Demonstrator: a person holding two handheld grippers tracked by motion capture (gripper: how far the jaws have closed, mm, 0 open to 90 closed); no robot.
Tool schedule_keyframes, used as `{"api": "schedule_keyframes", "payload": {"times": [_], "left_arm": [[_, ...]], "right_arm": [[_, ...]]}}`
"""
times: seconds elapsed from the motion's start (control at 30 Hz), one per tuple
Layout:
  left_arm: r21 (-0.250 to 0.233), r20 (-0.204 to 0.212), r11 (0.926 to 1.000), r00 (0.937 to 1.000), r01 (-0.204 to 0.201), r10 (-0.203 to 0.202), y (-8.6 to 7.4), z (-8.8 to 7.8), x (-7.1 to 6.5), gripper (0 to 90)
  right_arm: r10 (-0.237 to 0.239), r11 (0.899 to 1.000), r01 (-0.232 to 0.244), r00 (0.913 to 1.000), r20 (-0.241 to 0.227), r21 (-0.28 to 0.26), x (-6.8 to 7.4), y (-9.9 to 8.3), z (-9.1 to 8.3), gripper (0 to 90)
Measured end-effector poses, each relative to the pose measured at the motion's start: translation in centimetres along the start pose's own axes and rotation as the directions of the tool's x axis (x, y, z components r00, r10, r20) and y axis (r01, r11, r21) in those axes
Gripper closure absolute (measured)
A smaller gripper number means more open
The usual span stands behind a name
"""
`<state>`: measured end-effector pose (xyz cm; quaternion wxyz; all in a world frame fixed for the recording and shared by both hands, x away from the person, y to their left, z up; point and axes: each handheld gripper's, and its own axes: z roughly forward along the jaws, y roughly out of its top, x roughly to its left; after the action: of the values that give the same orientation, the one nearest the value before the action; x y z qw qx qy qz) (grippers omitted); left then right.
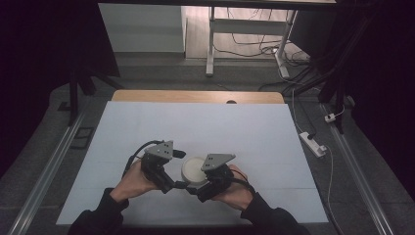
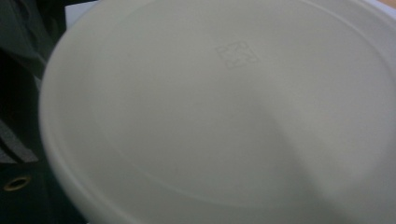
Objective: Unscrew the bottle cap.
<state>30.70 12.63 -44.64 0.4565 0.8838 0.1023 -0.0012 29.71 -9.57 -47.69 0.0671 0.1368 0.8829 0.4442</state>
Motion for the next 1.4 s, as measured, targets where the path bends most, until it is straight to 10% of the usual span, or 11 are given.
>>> {"api": "schedule_keyframes", "payload": {"times": [0.47, 0.8, 1.07, 1.23, 1.4], "left_arm": [[-0.024, 0.129, 0.9943, 0.9859, -0.104, 0.107, 0.8, 1.1, -0.4, 6.6], [-0.032, -0.001, 0.9990, 0.9995, -0.030, 0.030, 0.9, 0.9, -0.6, 7.9], [-0.046, -0.075, 0.9989, 0.9971, 0.007, -0.010, 1.2, 1.1, -0.9, 9.5], [-0.088, 0.034, 0.9961, 0.9994, 0.001, 0.002, 1.0, 0.7, -0.2, 8.8], [-0.092, 0.146, 0.9949, 0.9877, -0.042, 0.055, 1.2, 0.9, -0.3, 6.1]], "right_arm": [[-0.065, 0.998, 0.064, 0.9936, -0.092, -0.010, 1.2, 0.3, 0.2, 6.7], [0.002, 1.000, -0.003, 0.9999, -0.015, -0.008, 0.5, 0.2, -0.1, 6.7], [0.043, 0.999, -0.042, 0.9982, 0.041, -0.012, -0.3, 0.1, -0.4, 6.7], [0.023, 1.000, -0.023, 0.9997, 0.003, -0.012, -0.1, 0.1, -0.4, 6.7], [-0.032, 0.999, 0.031, 0.9962, -0.082, -0.012, 1.2, 0.5, 0.0, 6.7]]}}
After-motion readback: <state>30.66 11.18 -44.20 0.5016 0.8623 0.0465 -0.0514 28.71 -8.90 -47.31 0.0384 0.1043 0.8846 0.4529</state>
